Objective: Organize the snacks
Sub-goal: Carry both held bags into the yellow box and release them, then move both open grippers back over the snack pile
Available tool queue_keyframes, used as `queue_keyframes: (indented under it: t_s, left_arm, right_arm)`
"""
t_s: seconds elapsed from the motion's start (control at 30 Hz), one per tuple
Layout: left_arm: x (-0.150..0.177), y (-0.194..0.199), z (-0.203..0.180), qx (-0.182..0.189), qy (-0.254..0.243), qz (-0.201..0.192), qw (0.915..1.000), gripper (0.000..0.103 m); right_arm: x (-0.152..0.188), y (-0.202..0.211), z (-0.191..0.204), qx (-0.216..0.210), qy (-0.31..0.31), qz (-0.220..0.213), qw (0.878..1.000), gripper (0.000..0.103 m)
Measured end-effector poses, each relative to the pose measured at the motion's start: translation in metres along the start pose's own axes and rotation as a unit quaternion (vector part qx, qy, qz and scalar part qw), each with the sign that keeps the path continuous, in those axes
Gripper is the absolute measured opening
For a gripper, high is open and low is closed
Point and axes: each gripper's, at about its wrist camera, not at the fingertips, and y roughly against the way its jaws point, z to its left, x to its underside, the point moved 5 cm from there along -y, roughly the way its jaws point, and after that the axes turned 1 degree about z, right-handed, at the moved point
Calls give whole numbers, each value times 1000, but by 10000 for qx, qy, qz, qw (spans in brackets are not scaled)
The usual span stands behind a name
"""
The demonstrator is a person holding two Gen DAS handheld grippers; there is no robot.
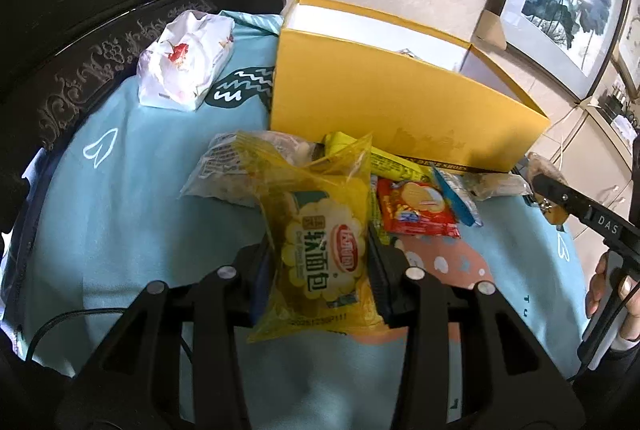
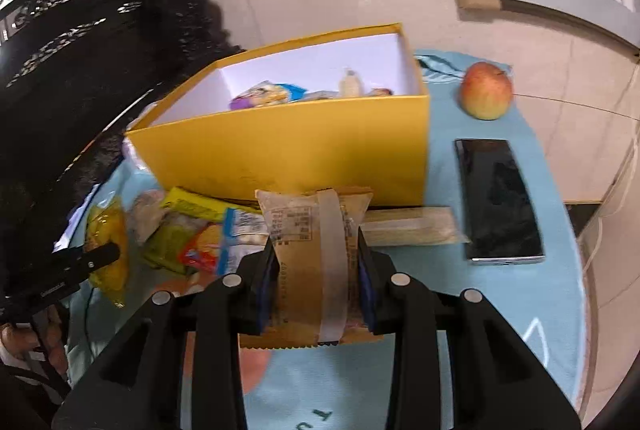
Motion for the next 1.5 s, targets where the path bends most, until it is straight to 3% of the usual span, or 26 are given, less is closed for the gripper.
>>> queue_keyframes:
  t_s: [0.27, 0.47, 0.63, 0.9, 0.93, 0.97, 1.03, 1.07, 1.1, 1.27, 1.5]
  left_arm:
    - [-35, 28, -23, 122, -305, -393, 9987, 41]
    - [-92, 30, -62, 193, -695, -746, 9946, 41]
    - [-143, 1, -88, 230, -764, -812, 9935, 41]
    - [-177, -71, -116, 214, -749, -498, 9957, 42]
    - [-179, -80, -117, 236, -698, -462, 9962, 51]
    - [-180, -84, -118, 244, -645, -487, 9964, 61]
    - [-181, -84, -110, -46, -414, -766, 9962, 89]
    - [-178, -79, -105, -103, -358, -863, 9956, 98]
    - [-175, -73, -98, -96, -306, -1004, 9944, 98]
    - [-150, -38, -66, -215, -132, -1312, 9910, 100]
    - [-116, -19, -19, -605, -28, -1314, 9895, 101]
  right_arm:
    - [-8, 15, 18, -224, 18, -185, 9996, 34]
    - [-58, 39, 30, -4, 153, -813, 9966, 34]
    - [-103, 20, 30, 23, 137, -992, 9950, 35]
    - [-122, -43, 12, 122, -150, -971, 9951, 35]
    - [-122, -42, 5, 114, -321, -1091, 9935, 36]
    - [-123, -42, -1, 174, -440, -1199, 9917, 41]
    - [-124, -39, -15, 464, -608, -1345, 9880, 68]
    - [-125, -33, -23, 483, -784, -1510, 9842, 84]
    - [-126, -27, -28, 426, -910, -1639, 9814, 94]
    - [-128, -11, -18, 377, -816, -1792, 9797, 97]
    - [-125, 4, 22, 256, -225, -1742, 9841, 98]
